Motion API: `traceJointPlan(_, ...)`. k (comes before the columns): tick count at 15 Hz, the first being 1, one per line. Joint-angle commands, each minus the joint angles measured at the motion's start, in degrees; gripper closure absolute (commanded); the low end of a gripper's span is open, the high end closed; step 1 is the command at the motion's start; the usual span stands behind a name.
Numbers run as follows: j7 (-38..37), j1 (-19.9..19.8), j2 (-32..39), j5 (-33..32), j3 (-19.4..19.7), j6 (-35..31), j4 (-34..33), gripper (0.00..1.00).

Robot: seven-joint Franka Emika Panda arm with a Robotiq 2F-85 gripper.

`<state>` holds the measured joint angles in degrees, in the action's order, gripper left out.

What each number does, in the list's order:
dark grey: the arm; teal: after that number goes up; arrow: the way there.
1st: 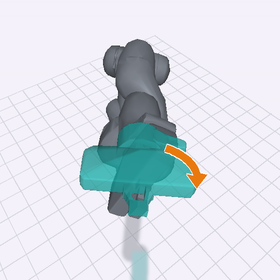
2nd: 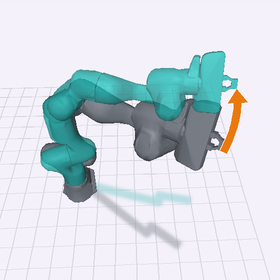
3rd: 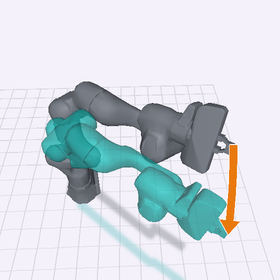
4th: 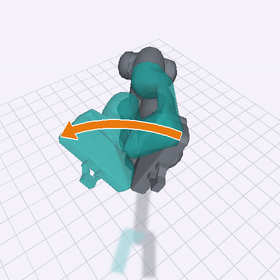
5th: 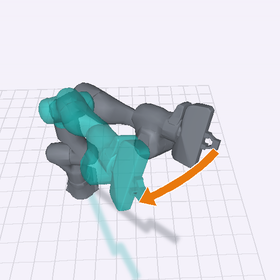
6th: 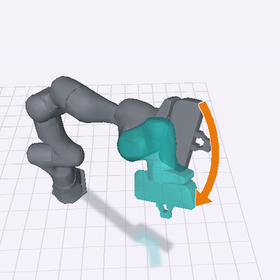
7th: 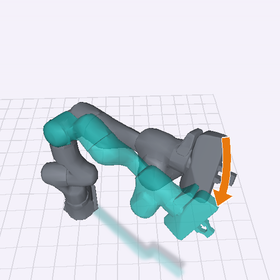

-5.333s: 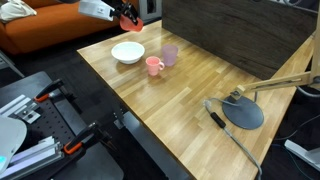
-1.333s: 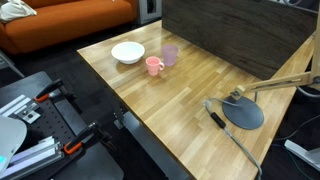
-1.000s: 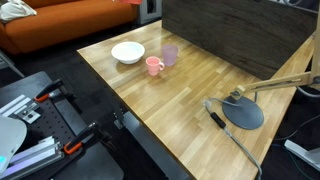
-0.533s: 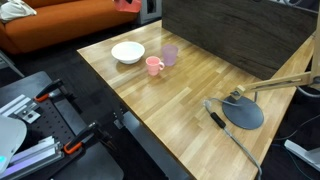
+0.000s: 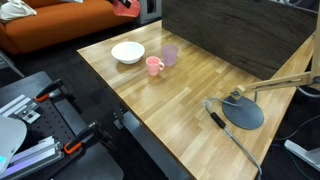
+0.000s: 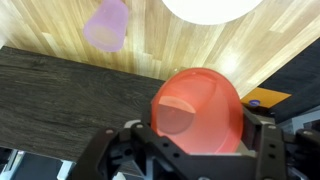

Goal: Pour the contents in the red cup into the white bowl

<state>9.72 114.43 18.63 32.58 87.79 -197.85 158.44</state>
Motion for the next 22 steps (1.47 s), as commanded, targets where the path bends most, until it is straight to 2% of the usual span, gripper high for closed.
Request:
traceJointPlan(1,0.0,0.0,0.0,0.0,0.0,0.0,0.0,0.20)
traceJointPlan(2,0.0,0.0,0.0,0.0,0.1,0.0,0.0,0.20)
traceJointPlan(3,0.0,-0.6,0.5,-0.2,-0.4,0.2,-0.1,0.45)
traceJointPlan(12,0.3,-5.0,0.3,-2.1,-3.1,0.0,-1.2,0.45)
traceJointPlan(22,0.0,-13.8,1.2,-7.0,-10.5,0.0,-3.3,0.45)
